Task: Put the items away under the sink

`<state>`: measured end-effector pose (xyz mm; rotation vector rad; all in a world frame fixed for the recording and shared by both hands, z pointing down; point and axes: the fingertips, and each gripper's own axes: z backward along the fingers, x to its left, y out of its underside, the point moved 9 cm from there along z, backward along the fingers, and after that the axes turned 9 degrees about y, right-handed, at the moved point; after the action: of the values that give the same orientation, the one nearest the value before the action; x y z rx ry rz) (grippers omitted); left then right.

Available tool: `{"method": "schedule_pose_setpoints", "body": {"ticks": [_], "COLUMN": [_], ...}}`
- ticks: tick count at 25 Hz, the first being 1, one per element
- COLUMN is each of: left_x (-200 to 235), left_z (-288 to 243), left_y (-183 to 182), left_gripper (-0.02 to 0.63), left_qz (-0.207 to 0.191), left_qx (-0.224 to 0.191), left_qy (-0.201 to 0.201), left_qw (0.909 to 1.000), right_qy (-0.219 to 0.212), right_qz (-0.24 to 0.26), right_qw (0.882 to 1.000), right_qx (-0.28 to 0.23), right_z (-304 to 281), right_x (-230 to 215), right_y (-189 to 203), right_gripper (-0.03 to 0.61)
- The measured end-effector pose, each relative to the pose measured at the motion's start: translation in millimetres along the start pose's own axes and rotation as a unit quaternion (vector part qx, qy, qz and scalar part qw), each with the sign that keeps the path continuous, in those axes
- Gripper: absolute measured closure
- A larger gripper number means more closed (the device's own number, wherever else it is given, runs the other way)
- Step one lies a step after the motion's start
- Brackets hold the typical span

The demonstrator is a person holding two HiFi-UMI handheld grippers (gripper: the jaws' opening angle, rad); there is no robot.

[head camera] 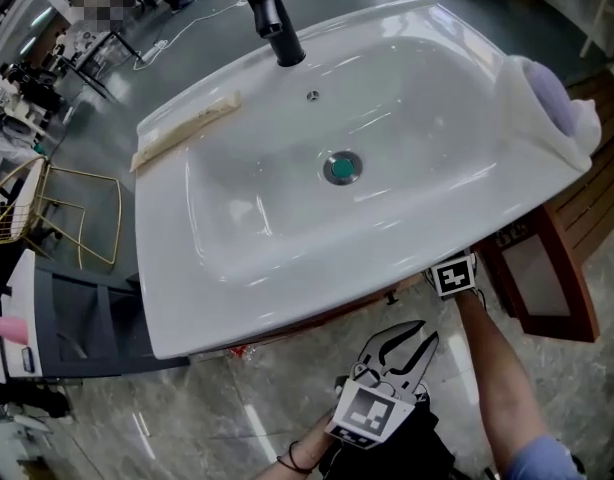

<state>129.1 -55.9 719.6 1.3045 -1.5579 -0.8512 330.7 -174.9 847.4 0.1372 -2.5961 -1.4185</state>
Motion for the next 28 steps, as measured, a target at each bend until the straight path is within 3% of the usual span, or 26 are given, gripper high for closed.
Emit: {"method": "schedule_pose_setpoints", "body": {"ticks": [5, 12, 28], "left_x": [-1, -6, -11], "left_z": [-15, -30, -41], "left_y": [3, -1, -9], "left_gripper": [0.515, 0.515, 0.516], "left_qz": [-0.007, -0.005, -0.003], "left_qx": [0.003, 0.014, 0.035], "left_qy": [0.008, 0.017, 0.026], "left_qw": [0.9999, 0.9997, 0.9991], "right_qy": [-0.007, -0.042, -0.04], "right_qz": [0.014, -0.01, -0.017], "right_qw": [1.0, 0.999, 0.999], "right_qx": [-0.006, -0.013, -0.025], "right_z": [-7, 5, 31], "right_x": [-10, -14, -27], "right_y": [-1, 10, 4], "right_gripper": [0.172, 0.172, 0.172]}}
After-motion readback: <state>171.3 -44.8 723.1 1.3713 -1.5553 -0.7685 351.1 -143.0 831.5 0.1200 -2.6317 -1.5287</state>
